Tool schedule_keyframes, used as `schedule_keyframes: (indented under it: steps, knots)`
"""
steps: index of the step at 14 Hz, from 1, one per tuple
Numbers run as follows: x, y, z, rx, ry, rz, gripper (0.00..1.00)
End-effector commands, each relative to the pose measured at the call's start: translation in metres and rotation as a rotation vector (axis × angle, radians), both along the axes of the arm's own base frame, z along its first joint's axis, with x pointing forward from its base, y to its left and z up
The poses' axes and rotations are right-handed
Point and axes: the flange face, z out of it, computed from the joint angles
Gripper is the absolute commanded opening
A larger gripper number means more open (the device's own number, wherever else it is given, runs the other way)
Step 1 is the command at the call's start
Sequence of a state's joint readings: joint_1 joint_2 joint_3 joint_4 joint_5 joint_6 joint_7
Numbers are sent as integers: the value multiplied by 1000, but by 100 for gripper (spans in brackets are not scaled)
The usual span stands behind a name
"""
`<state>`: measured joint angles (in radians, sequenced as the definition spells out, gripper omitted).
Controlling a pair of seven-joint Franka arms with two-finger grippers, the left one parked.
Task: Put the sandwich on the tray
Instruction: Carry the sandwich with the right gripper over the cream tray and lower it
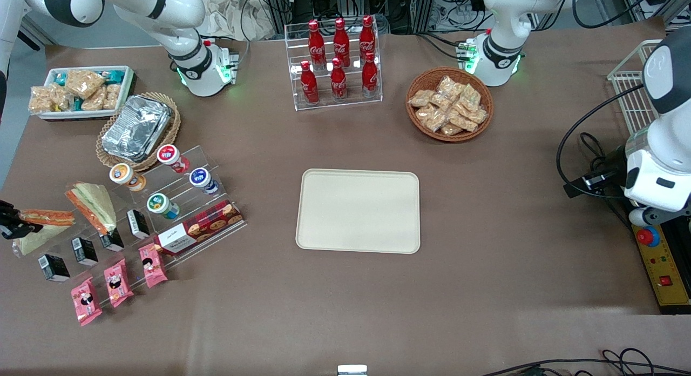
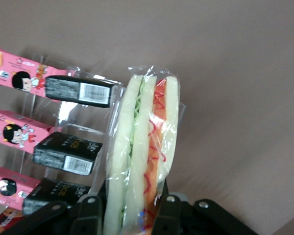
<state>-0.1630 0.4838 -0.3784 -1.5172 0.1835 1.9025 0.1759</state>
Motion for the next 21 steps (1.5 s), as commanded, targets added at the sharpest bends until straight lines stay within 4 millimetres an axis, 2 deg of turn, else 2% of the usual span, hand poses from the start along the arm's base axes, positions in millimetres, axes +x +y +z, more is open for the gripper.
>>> schedule_keyframes:
  steps: [1, 4, 7, 8, 9, 11, 13, 16, 19, 21]
  knots:
    - [-2, 6, 16, 33, 1, 34, 10]
    - [8, 19, 54, 41, 3, 67, 10]
    - [16, 39, 74, 36, -21, 125, 10]
    - [20, 46, 86, 28, -42, 172, 10]
    - [27, 61, 100, 18, -65, 226, 10]
    - [34, 76, 116, 7, -99, 354, 11]
    - [46, 112, 123, 2, -112, 488, 11]
    - [59, 185, 146, -6, -145, 614, 11]
    - [67, 283, 156, -8, -160, 762, 12]
    - [69, 338, 155, -8, -168, 840, 12]
